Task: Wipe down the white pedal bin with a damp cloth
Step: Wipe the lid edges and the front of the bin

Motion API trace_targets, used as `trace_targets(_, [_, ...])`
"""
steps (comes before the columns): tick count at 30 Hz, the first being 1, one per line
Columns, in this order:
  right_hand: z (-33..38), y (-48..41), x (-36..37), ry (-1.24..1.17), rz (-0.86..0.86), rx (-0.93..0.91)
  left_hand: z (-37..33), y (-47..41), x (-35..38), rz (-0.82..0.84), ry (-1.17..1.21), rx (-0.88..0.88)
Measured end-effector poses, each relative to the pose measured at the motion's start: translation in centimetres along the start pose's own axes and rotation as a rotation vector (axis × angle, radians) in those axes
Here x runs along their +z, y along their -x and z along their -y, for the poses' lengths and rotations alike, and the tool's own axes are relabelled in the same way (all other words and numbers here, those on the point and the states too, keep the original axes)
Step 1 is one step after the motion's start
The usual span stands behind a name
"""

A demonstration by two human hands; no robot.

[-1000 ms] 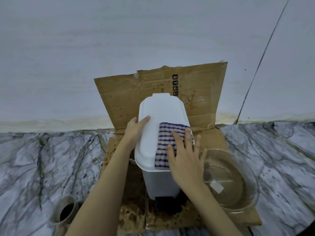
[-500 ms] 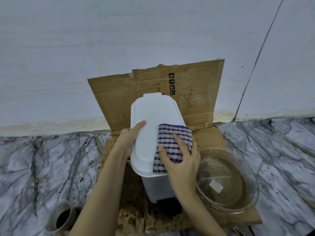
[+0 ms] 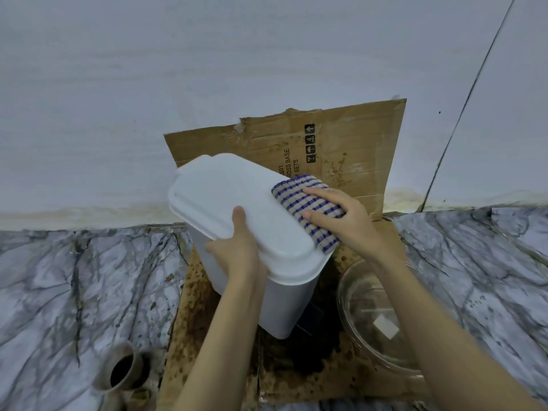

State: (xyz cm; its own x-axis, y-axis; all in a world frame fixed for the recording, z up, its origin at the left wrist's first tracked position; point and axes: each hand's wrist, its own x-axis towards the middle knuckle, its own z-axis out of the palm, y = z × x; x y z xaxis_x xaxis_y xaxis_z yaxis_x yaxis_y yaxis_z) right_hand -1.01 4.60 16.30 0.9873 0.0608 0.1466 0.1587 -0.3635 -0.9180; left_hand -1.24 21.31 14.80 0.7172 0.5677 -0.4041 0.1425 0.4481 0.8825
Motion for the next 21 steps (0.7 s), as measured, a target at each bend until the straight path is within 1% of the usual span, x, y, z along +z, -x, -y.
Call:
trace_targets(3, [-0.2,-1.8,0.5,0.03,0.09,-0.001,1.3,0.1,-0.6,-0.101,-0.016,-0.047])
trace_targets(5, [-0.8,-2.0,1.0,0.058,0.123,0.011,2.0,0.2,-1.1,-0.114,-0.034,-0.064])
trace_targets(9, [-2.1,-1.2,1.3,0.059,0.052,0.044,2.7,0.6,-1.0,-0.074,-0.089,-0.03])
trace_targets(12, [-2.2,-0.3,2.5,0.108,-0.055,0.049,3.1,0.3,-1.5,-0.02,-0.127,0.012])
trace_targets(15, [-2.1,1.2,4.7,0.13,-0.228,0.107,2.4,-1.1,-3.1,0.011,-0.203,0.091])
trace_targets(19, [-1.2,4.4,7.8,-0.008,-0.438,0.228,-0.8,-5.0,-5.2,-0.034,-0.396,0.269])
trace_targets(21, [-0.8,5.9,9.1,-0.114,-0.522,0.258,-2.5,-7.4,-5.9,-0.002,-0.436,0.292])
